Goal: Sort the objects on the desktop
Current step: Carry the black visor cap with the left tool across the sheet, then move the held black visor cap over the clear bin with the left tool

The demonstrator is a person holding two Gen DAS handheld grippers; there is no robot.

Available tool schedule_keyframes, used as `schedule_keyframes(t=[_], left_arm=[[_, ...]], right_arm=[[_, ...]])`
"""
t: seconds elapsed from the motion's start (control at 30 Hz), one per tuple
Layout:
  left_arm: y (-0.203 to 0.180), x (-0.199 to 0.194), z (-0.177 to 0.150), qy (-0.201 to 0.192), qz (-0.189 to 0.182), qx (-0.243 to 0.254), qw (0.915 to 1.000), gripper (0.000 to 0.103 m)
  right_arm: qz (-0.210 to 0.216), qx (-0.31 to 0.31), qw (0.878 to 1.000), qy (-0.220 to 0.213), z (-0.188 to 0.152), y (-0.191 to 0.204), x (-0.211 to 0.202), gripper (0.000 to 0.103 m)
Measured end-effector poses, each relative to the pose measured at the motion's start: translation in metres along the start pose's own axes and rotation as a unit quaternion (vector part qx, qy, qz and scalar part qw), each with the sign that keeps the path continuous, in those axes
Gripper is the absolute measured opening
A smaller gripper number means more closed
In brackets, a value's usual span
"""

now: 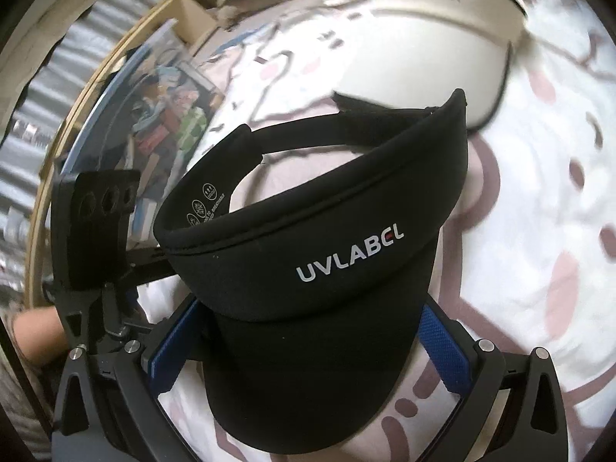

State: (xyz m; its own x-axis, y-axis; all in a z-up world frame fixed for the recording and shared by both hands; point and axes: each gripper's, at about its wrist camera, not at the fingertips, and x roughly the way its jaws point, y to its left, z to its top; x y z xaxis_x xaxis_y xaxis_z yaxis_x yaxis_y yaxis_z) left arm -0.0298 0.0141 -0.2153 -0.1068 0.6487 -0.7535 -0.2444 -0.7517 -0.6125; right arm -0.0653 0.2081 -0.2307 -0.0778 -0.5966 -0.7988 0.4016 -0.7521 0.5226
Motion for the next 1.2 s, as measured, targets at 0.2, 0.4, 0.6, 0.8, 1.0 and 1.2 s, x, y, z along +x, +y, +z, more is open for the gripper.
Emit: schedule_keyframes(t=[0.2,0.4,0.6,0.8,1.0,1.2], left_arm=[[-0.022,-0.029,0.012,-0.035,0.000,0.020,0.9992,0.103],[-0.051,-0.070,0.020,-0.073,0.006,0.046,0.9962,0.103],[-0.075,-0.112,0.020,-0.100,0.049,0.093,0.9894,0.103],[-0.076,-0.161,0.016,-0.141,0.055,0.096,0.9838,0.103],[-0.072,-0.220,0.014,-0.176,0.090,0.112,0.9737,0.103],[-0.050,-0.285,0.020,-0.207,0.140,0.111,0.9620,0.103]], right_arm=[[-0.003,-0.025,0.999,-0.043,0.010,0.017,-0.031,0.103],[-0.001,-0.048,0.994,-0.094,0.020,0.039,-0.070,0.103],[-0.011,-0.105,0.985,-0.134,0.029,0.080,-0.101,0.103],[-0.004,-0.142,0.976,-0.165,0.043,0.120,-0.121,0.103],[0.013,-0.182,0.964,-0.194,0.063,0.169,-0.128,0.103],[0.041,-0.216,0.950,-0.220,0.095,0.217,-0.123,0.103]])
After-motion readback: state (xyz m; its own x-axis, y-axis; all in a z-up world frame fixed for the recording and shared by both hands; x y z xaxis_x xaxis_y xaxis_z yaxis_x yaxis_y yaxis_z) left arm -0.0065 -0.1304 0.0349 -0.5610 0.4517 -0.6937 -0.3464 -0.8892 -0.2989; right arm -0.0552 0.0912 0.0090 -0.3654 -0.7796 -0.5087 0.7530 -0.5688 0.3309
